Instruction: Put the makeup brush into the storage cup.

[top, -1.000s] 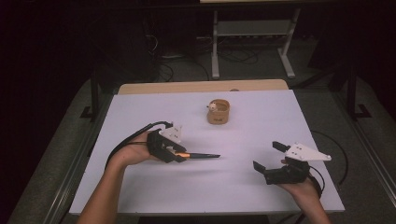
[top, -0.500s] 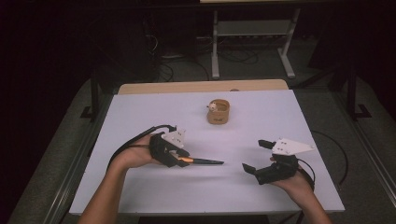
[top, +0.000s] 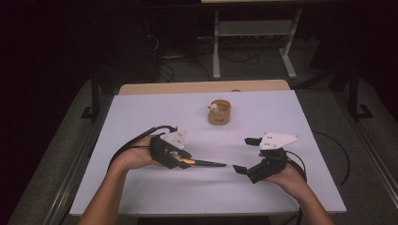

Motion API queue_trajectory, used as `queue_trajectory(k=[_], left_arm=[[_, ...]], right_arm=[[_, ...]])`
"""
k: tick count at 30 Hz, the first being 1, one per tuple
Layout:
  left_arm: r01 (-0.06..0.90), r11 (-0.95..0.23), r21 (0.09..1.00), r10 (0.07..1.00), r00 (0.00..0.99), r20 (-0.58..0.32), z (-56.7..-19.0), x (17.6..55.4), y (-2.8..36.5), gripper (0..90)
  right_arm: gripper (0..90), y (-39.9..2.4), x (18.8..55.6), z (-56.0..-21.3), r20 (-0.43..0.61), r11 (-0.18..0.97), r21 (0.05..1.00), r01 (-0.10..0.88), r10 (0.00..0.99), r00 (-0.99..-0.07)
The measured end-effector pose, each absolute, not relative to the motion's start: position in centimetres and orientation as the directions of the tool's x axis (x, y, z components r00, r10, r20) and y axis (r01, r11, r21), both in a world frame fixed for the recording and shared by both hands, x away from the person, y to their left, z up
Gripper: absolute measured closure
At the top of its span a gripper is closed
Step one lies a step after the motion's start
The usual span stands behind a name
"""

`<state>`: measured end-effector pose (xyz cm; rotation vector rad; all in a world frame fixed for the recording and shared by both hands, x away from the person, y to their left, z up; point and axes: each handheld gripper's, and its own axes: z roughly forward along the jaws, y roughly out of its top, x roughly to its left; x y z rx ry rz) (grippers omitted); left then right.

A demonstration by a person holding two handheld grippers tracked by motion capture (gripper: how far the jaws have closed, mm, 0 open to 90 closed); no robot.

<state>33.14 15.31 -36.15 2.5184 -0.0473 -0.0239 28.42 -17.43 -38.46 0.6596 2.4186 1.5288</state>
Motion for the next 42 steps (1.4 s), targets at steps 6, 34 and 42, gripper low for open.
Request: queue_trajectory(k=[6, 34, 42], left_arm=[[-0.032, -0.815, 0.579, -0.043, 0.999, -0.005, -36.1, 33.0, 15.2, 63.4], [-0.068, -0.817, 0.572, -0.080, 0.997, 0.003, -36.1, 32.7, 14.4, 63.4], [-0.076, -0.818, 0.570, -0.089, 0.996, 0.006, -36.0, 32.7, 14.3, 63.4]], right_arm=[[0.0, -16.6, 29.1, -38.1, 0.058, 0.387, 0.890, 0.242, 0.431, -0.901], [0.0, -9.5, 31.3, -38.9, 0.070, 0.593, 0.788, 0.165, 0.180, -0.981], [13.6, -7.4, 31.6, -39.6, 0.086, 0.643, 0.753, 0.140, 0.114, -0.990]])
